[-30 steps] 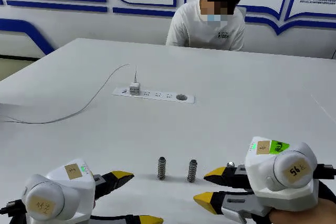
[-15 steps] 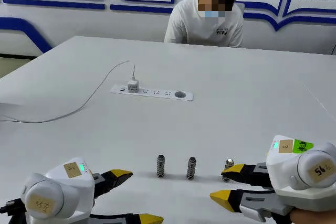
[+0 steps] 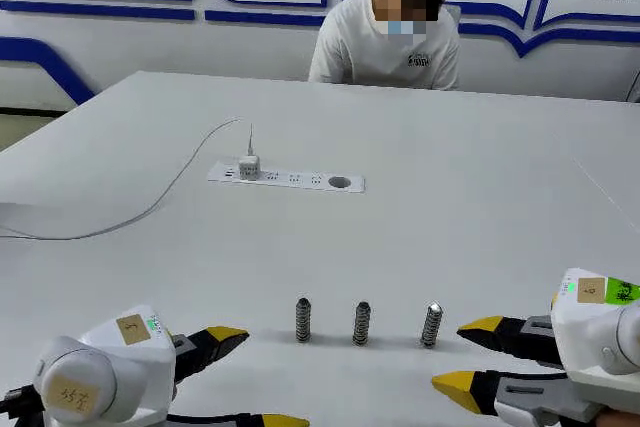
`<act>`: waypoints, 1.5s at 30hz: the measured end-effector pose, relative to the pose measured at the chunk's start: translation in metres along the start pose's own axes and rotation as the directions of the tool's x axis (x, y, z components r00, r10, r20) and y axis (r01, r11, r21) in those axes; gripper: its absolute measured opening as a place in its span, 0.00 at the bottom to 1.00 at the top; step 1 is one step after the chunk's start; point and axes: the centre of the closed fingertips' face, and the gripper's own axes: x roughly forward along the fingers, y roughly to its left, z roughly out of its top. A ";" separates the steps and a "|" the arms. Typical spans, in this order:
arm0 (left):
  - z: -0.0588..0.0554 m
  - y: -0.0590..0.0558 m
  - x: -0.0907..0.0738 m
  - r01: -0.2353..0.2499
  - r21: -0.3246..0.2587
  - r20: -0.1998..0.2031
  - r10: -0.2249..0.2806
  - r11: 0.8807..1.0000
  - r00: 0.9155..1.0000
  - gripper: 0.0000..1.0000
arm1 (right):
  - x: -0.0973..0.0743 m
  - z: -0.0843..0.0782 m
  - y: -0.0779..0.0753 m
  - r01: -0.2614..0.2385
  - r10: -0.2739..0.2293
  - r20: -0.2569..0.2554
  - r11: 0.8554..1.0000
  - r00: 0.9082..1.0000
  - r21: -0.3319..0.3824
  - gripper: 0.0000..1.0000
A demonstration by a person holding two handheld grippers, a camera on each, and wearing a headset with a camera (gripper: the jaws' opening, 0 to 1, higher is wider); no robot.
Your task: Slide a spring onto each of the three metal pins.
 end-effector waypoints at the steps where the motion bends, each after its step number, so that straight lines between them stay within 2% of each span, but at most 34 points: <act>1: 0.000 0.000 0.000 0.000 0.000 -0.001 0.000 1.000 1.000 0.70 | -0.001 -0.001 -0.001 0.001 -0.001 -0.001 1.000 1.000 0.001 0.40; 12: -0.002 0.001 -0.001 -0.001 -0.004 -0.007 0.001 1.000 1.000 0.72 | -0.012 -0.014 -0.004 0.013 -0.014 0.004 1.000 1.000 0.018 0.47; 22: -0.004 0.000 -0.001 0.001 -0.009 -0.008 -0.001 1.000 1.000 0.74 | -0.022 -0.015 -0.005 0.026 -0.027 0.025 0.999 0.999 0.028 0.52; 45: -0.005 0.001 0.002 -0.001 -0.015 -0.008 0.001 1.000 1.000 0.75 | -0.025 -0.020 -0.007 0.041 -0.043 0.034 0.998 0.999 0.055 0.59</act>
